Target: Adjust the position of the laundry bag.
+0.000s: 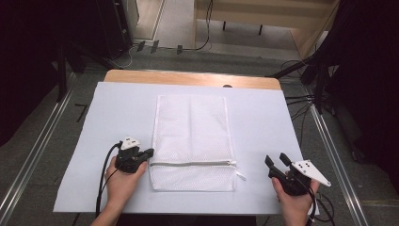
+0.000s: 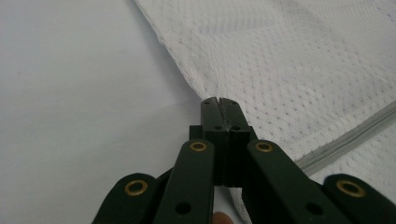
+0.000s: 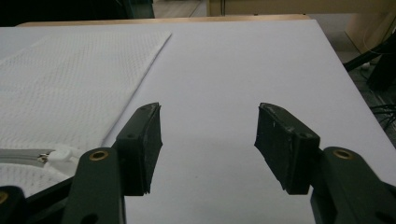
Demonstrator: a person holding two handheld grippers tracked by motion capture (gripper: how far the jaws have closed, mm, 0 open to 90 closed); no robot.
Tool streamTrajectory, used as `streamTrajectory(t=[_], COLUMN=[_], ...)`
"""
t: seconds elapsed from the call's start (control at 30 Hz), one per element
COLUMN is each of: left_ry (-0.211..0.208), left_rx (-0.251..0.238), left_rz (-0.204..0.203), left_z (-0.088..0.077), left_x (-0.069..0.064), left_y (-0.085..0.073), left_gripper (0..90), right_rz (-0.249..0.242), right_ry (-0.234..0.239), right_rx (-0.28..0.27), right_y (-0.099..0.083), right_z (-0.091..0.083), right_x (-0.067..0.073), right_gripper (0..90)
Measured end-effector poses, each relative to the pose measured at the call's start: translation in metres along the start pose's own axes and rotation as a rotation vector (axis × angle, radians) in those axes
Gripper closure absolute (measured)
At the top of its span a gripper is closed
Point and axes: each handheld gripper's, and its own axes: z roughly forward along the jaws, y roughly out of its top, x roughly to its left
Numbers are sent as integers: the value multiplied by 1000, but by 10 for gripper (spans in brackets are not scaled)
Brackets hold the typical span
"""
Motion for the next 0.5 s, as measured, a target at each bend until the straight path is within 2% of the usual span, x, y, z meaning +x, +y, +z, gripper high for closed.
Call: streamTrajectory(t=[0.17,0.2,0.23,0.3,0.33,0.37,0.4,0.43,0.5], left_ry=[-22,-17,-17,-1,22,22,16,16,-23], left_rx=[8,-22,-22,-52,-84,-84,-114,-114,-153], left_rz=[-12,-9,-9,11,41,41,31,31,2], left_z=[-2,-6,-6,-14,-24,-24,-31,-31,-36], left_x=[8,9,9,12,14,14,15,15,14], left_y=[-3,-3,-3,-2,-3,-3,-6,-6,-13], left_gripper=[900,767,673,639,555,521,492,475,452], right_rz=[13,55,55,92,64,64,47,47,64], right_ry=[21,55,55,81,103,103,119,119,161], right_rx=[-5,2,2,-2,23,23,43,43,46], right_y=[0,2,2,4,8,8,8,8,1], right_z=[-1,-1,-1,-1,1,1,-1,-1,-2], right_x=[5,7,7,10,15,15,21,21,28], right_gripper=[448,475,475,497,506,506,524,524,558])
